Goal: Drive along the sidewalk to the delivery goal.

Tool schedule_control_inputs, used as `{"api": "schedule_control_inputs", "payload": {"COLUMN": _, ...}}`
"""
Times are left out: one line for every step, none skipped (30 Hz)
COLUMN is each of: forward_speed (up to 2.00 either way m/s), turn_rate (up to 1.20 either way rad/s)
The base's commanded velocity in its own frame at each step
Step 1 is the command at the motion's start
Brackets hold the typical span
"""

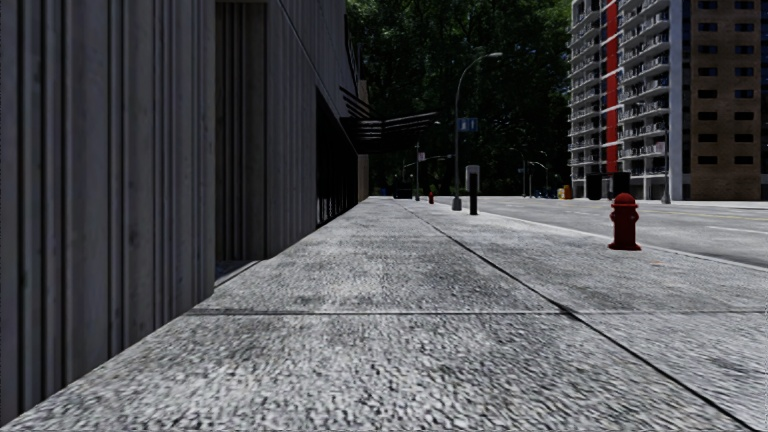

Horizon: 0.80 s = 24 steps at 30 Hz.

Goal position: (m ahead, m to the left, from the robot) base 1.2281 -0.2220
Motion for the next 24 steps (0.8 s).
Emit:
{"api": "schedule_control_inputs", "payload": {"forward_speed": 2.00, "turn_rate": 0.00}}
{"api": "schedule_control_inputs", "payload": {"forward_speed": 2.00, "turn_rate": 0.00}}
{"api": "schedule_control_inputs", "payload": {"forward_speed": 2.00, "turn_rate": 0.00}}
{"api": "schedule_control_inputs", "payload": {"forward_speed": 2.00, "turn_rate": 0.00}}
{"api": "schedule_control_inputs", "payload": {"forward_speed": 2.00, "turn_rate": 0.00}}
{"api": "schedule_control_inputs", "payload": {"forward_speed": 2.00, "turn_rate": 0.00}}
{"api": "schedule_control_inputs", "payload": {"forward_speed": 2.00, "turn_rate": 0.00}}
{"api": "schedule_control_inputs", "payload": {"forward_speed": 2.00, "turn_rate": 0.00}}
{"api": "schedule_control_inputs", "payload": {"forward_speed": 2.00, "turn_rate": 0.00}}
{"api": "schedule_control_inputs", "payload": {"forward_speed": 2.00, "turn_rate": 0.00}}
{"api": "schedule_control_inputs", "payload": {"forward_speed": 2.00, "turn_rate": 0.00}}
{"api": "schedule_control_inputs", "payload": {"forward_speed": 2.00, "turn_rate": 0.00}}
{"api": "schedule_control_inputs", "payload": {"forward_speed": 2.00, "turn_rate": 0.00}}
{"api": "schedule_control_inputs", "payload": {"forward_speed": 2.00, "turn_rate": 0.00}}
{"api": "schedule_control_inputs", "payload": {"forward_speed": 2.00, "turn_rate": 0.00}}
{"api": "schedule_control_inputs", "payload": {"forward_speed": 2.00, "turn_rate": 0.00}}
{"api": "schedule_control_inputs", "payload": {"forward_speed": 2.00, "turn_rate": 0.00}}
{"api": "schedule_control_inputs", "payload": {"forward_speed": 2.00, "turn_rate": 0.00}}
{"api": "schedule_control_inputs", "payload": {"forward_speed": 2.00, "turn_rate": 0.00}}
{"api": "schedule_control_inputs", "payload": {"forward_speed": 2.00, "turn_rate": 0.00}}
{"api": "schedule_control_inputs", "payload": {"forward_speed": 2.00, "turn_rate": 0.00}}
{"api": "schedule_control_inputs", "payload": {"forward_speed": 1.91, "turn_rate": 0.00}}
{"api": "schedule_control_inputs", "payload": {"forward_speed": 1.91, "turn_rate": 0.00}}
{"api": "schedule_control_inputs", "payload": {"forward_speed": 0.44, "turn_rate": 0.00}}
